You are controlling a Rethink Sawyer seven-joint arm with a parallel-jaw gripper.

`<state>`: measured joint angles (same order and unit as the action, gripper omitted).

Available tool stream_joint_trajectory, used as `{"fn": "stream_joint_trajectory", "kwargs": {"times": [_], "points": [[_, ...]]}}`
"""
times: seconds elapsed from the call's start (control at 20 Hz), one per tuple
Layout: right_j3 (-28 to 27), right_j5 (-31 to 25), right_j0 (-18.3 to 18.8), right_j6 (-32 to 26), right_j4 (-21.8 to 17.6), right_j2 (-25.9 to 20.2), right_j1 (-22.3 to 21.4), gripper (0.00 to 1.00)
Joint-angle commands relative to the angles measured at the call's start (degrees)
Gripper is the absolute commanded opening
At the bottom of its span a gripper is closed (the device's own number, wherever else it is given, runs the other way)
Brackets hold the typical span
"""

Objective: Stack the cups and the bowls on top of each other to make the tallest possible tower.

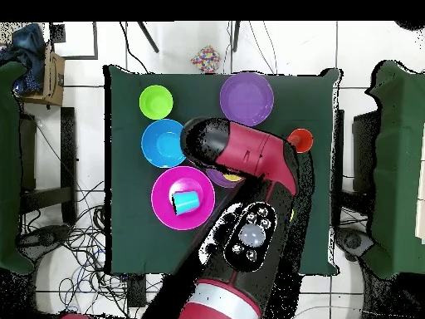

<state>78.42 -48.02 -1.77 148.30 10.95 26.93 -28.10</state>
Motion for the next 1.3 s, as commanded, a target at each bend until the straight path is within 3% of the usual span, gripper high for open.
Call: {"fn": "stream_joint_trajectory", "kwargs": {"times": [0.05, 0.8, 1.3], "points": [[5.5, 3.8, 1.5, -13.2, -6.3, -10.4, -1.5, 0.00], [4.7, 1.2, 3.0, -10.6, -11.3, -13.3, -2.6, 0.00], [5.1, 1.0, 3.8, -9.6, -12.6, -14.5, -3.5, 0.00]]}}
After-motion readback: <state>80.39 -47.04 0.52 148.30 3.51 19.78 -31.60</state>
